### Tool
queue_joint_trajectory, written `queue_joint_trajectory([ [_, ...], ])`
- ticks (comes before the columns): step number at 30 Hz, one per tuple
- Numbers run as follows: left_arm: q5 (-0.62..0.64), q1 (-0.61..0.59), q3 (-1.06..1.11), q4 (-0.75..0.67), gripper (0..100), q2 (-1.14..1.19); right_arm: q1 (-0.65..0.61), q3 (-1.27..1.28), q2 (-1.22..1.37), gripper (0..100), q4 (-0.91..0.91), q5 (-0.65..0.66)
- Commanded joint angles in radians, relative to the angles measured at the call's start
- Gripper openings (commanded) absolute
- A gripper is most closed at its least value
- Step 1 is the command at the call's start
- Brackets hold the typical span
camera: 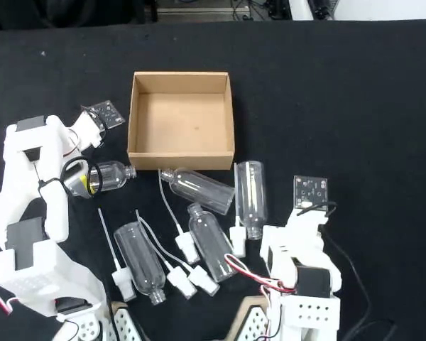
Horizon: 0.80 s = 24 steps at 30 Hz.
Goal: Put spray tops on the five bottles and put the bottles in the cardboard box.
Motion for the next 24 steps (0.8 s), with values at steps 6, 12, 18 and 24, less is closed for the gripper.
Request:
queue_joint_trajectory([
  [6,-0.005,-0.096,0.102,-0.014,28,-0.015,-0.005,-0.008,-0.097,1.1,0.008,0.0],
  [12,-0.087,-0.229,0.111,-0.008,23,-0.017,-0.005,-0.008,-0.097,1.1,0.008,0.0],
  [18,-0.098,-0.306,0.101,-0.008,23,-0.025,-0.005,-0.008,-0.097,1.1,0.008,0.0],
  [24,-0.164,-0.309,0.021,0.199,31,-0.21,-0.005,-0.008,-0.097,1.1,0.008,0.0],
])
